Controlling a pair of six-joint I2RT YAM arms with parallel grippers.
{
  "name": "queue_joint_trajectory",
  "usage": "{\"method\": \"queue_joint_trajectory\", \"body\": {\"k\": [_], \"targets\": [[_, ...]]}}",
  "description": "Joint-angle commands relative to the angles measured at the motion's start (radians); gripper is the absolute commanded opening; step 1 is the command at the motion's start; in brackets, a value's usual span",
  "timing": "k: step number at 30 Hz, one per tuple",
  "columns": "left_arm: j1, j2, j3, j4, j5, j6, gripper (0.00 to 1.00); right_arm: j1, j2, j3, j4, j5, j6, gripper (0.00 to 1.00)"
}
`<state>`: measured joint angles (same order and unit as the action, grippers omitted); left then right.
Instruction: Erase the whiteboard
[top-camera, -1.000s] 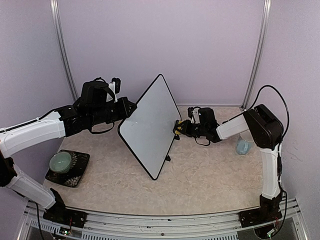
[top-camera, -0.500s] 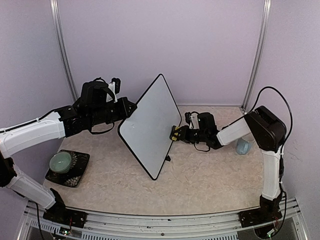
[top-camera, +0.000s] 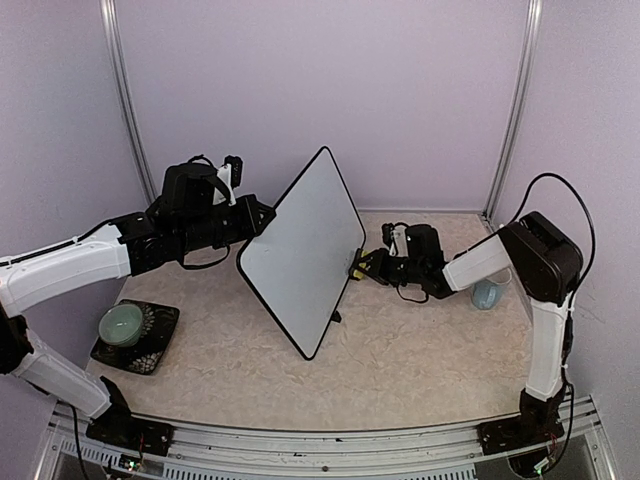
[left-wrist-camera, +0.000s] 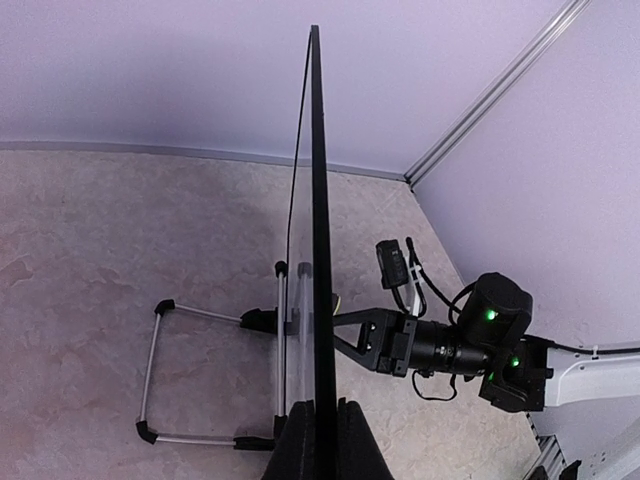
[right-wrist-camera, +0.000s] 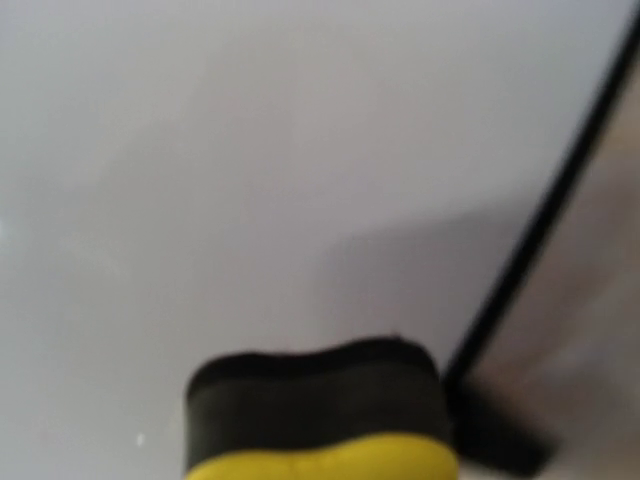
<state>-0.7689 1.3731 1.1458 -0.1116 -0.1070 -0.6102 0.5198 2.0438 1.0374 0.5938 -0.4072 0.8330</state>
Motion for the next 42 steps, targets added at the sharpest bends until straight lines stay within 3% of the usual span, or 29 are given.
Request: {"method": "queue_joint_trajectory", "body": {"k": [1, 11, 29, 37, 42], "targets": [[-0.032, 0.031, -0.046, -0.078, 0.082, 0.020, 0.00, -0.042, -0.036, 0.069, -0.048, 0.065, -0.015, 0.00], [-0.031, 0.049, -0.042, -0.071, 0.087, 0.019, 0.00, -0.037, 0.078, 0.222, -0.115, 0.012, -0.015, 0.00], [-0.027, 0.045, -0.040, -0.070, 0.092, 0.021, 0.00, 0.047, 0.106, 0.164, -0.059, -0.074, -0.040, 0.00], [-0.026, 0.038, -0.036, -0.076, 0.090, 0.024, 0.00, 0.089, 0.038, 0.063, -0.017, -0.120, -0.037, 0.00], [-0.023, 0.034, -0.035, -0.085, 0.085, 0.026, 0.00, 0.085, -0.168, -0.043, -0.056, -0.007, -0.101, 0.00]]}}
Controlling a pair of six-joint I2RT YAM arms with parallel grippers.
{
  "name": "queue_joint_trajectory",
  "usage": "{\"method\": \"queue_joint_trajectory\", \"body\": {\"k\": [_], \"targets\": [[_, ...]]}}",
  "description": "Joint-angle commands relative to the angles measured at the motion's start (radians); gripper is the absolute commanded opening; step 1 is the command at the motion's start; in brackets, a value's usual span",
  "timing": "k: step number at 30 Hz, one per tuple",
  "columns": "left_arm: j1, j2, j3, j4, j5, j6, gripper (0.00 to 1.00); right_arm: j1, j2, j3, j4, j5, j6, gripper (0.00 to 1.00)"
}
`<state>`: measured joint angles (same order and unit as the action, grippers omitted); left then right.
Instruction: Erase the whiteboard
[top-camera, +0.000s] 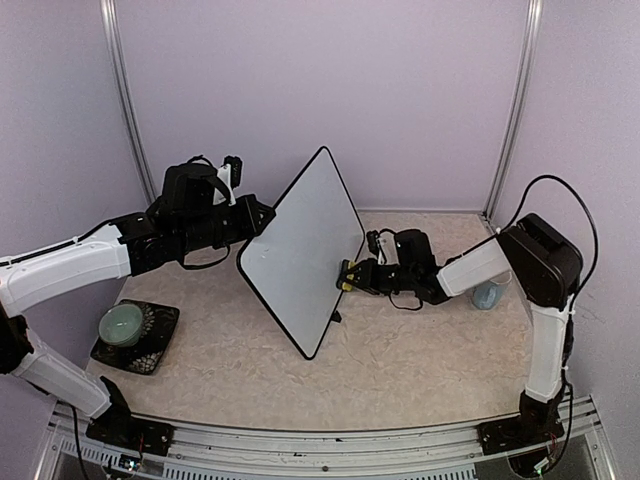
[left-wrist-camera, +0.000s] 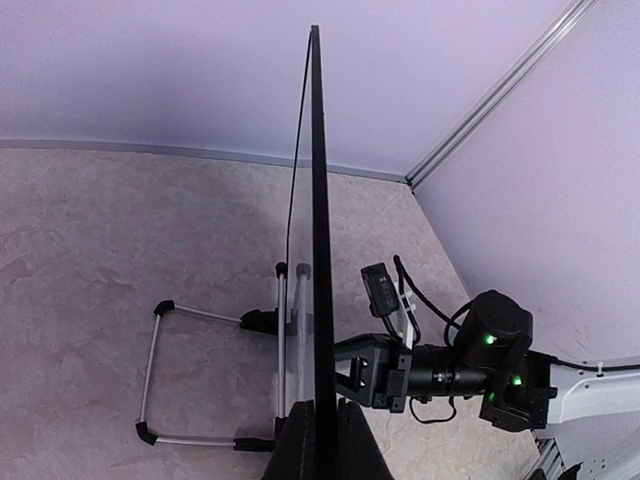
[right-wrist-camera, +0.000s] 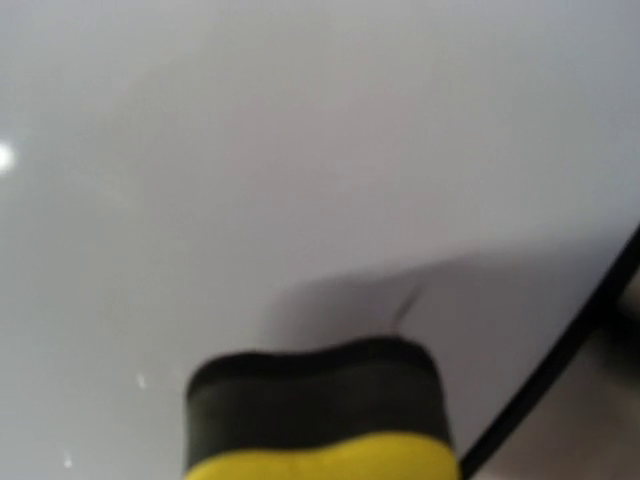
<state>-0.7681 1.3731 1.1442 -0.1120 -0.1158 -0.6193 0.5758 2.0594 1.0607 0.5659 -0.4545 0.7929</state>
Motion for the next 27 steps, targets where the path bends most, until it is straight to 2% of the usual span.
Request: {"method": "queue_joint_trajectory", "body": {"k": [1, 7, 11, 16, 27], "targets": [[-0.023, 0.032, -0.034, -0.086, 0.092, 0.035, 0.00, 0.028, -0.236, -0.096, -0.041, 0.079, -0.078, 0.00], [-0.019, 0.029, -0.031, -0.083, 0.096, 0.034, 0.00, 0.021, -0.493, -0.156, -0.157, 0.348, -0.157, 0.00], [-0.019, 0.037, -0.026, -0.079, 0.100, 0.034, 0.00, 0.022, -0.568, -0.150, -0.199, 0.399, -0.201, 0.00], [-0.020, 0.046, -0.019, -0.077, 0.101, 0.032, 0.00, 0.072, -0.534, -0.102, -0.242, 0.402, -0.275, 0.00], [-0.028, 0.049, -0.021, -0.082, 0.091, 0.025, 0.00, 0.388, -0.407, -0.102, -0.114, 0.652, -0.566, 0.00]]}}
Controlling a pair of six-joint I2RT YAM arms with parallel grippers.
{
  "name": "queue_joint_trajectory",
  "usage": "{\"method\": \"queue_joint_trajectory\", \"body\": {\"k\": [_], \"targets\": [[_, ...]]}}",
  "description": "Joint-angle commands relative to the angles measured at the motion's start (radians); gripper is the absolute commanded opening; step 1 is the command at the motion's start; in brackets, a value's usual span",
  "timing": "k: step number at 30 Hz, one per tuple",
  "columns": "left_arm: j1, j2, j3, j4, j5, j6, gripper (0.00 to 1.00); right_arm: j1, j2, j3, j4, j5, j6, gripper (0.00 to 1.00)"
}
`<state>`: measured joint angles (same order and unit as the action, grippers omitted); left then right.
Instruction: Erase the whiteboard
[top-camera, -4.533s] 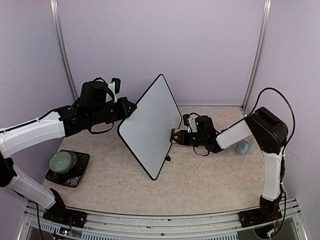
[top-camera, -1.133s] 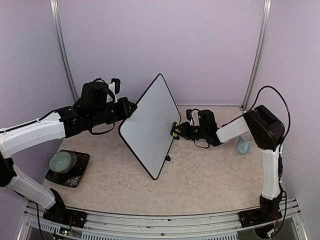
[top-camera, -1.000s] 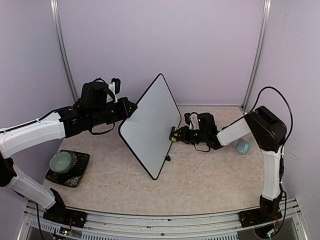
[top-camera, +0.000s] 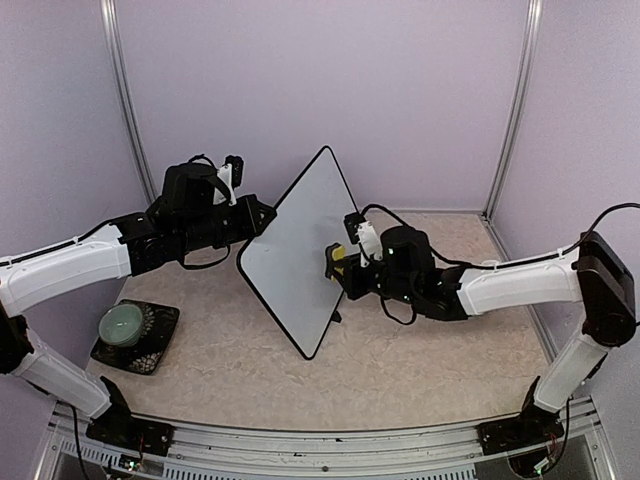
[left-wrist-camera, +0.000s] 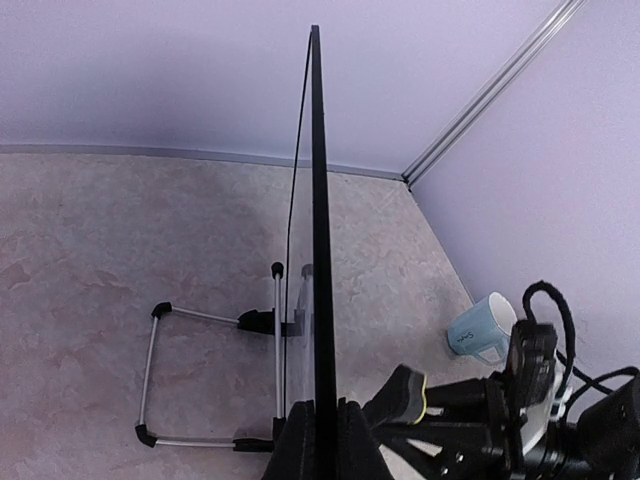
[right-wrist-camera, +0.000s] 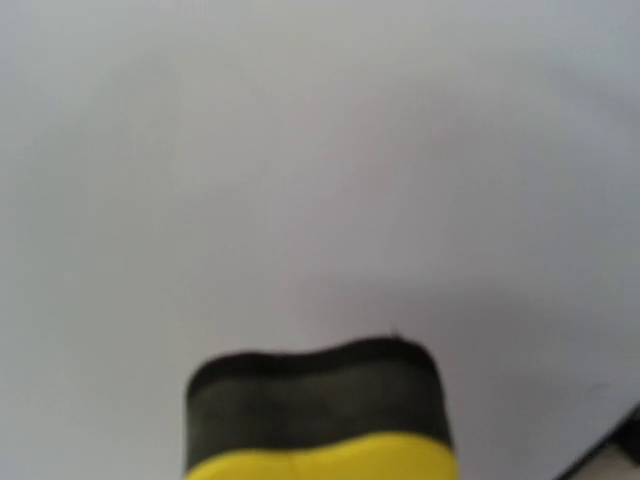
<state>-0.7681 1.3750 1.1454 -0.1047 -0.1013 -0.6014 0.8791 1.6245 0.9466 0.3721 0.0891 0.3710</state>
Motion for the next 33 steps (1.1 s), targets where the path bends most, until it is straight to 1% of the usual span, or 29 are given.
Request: {"method": "queue_joint_trajectory", "body": {"k": [1, 4, 14, 19, 23, 29, 33], "targets": [[-0.028, 0.048, -0.022, -0.090, 0.075, 0.008, 0.00, 0.105, 0.032, 0.013, 0.093, 0.117, -0.168, 0.00], [-0.030, 0.053, -0.022, -0.087, 0.075, 0.006, 0.00, 0.153, 0.046, 0.013, 0.127, 0.142, -0.220, 0.00], [-0.033, 0.055, -0.028, -0.082, 0.074, 0.006, 0.00, 0.246, 0.110, 0.036, 0.166, 0.159, -0.287, 0.00], [-0.031, 0.042, -0.036, -0.083, 0.071, 0.006, 0.00, 0.255, 0.132, 0.036, 0.161, 0.208, -0.287, 0.00], [-0.030, 0.040, -0.046, -0.077, 0.071, 0.005, 0.00, 0.255, 0.150, 0.048, 0.140, 0.211, -0.286, 0.00], [-0.030, 0.040, -0.054, -0.070, 0.077, 0.003, 0.00, 0.265, 0.119, 0.012, 0.186, 0.134, -0.291, 0.00], [-0.030, 0.039, -0.056, -0.069, 0.074, 0.004, 0.00, 0.287, 0.139, 0.024, 0.179, 0.147, -0.318, 0.00]]}}
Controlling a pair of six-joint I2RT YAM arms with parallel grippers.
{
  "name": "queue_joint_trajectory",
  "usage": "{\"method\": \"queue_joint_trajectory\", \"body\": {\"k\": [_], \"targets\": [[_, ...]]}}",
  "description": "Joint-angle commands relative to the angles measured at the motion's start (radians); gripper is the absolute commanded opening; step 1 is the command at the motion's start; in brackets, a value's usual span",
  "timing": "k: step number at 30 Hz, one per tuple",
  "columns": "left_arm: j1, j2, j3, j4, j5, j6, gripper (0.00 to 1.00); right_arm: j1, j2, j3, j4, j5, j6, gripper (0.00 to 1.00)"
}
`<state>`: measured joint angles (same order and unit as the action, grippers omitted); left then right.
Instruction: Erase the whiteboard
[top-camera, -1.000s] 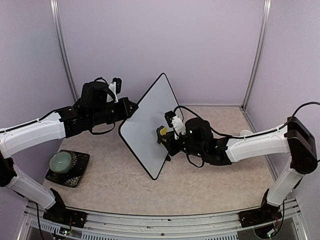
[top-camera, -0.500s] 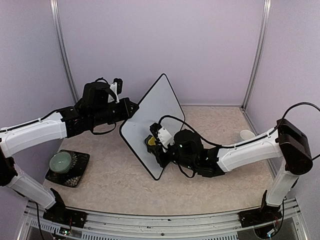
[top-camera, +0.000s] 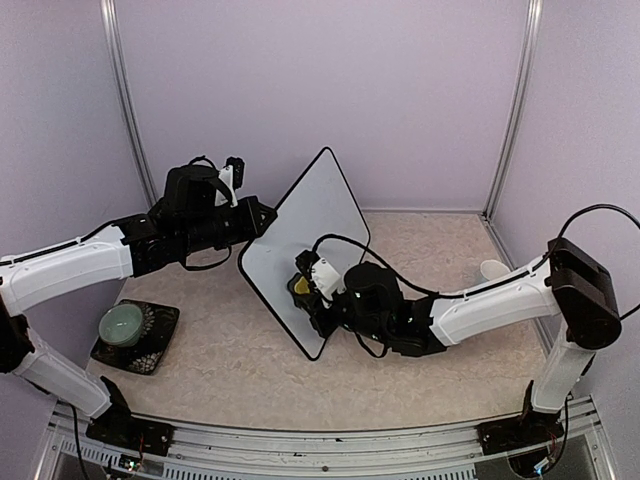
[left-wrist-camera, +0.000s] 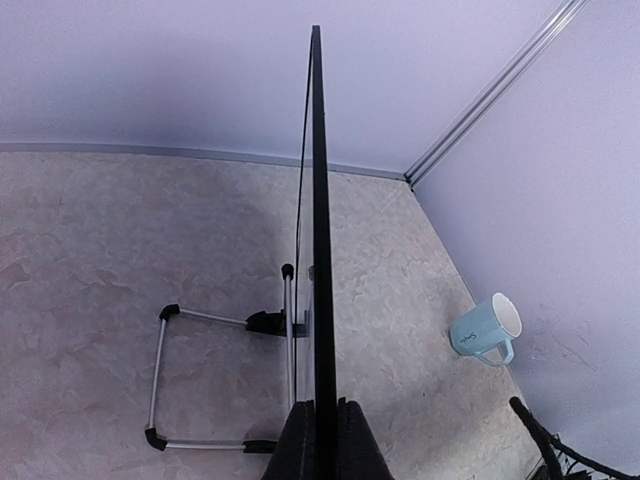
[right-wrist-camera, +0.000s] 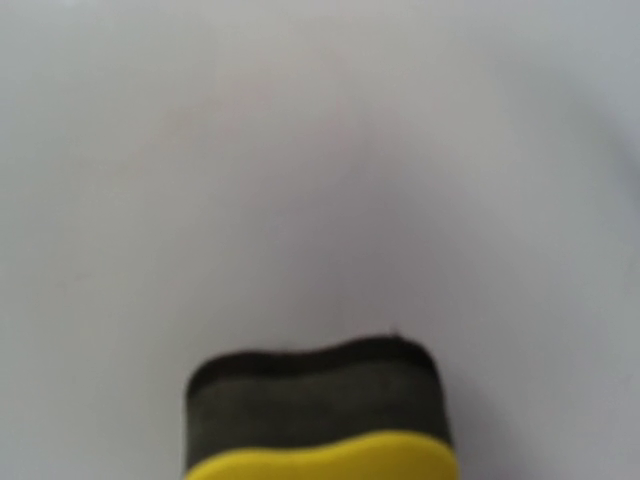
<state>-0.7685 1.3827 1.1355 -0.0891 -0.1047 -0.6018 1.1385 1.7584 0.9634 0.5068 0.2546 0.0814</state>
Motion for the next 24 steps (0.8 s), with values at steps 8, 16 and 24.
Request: {"method": "queue_joint_trajectory", "body": {"k": [8, 16, 24], "targets": [[-0.029, 0.036, -0.047, -0.083, 0.077, 0.003, 0.00, 0.067, -0.021, -0.042, 0.105, -0.055, -0.066, 0.00], [-0.029, 0.045, -0.038, -0.077, 0.084, 0.002, 0.00, 0.070, 0.004, -0.049, 0.072, -0.035, -0.063, 0.00], [-0.029, 0.040, -0.039, -0.082, 0.081, 0.003, 0.00, 0.072, 0.050, -0.051, 0.032, -0.015, -0.034, 0.00]]}}
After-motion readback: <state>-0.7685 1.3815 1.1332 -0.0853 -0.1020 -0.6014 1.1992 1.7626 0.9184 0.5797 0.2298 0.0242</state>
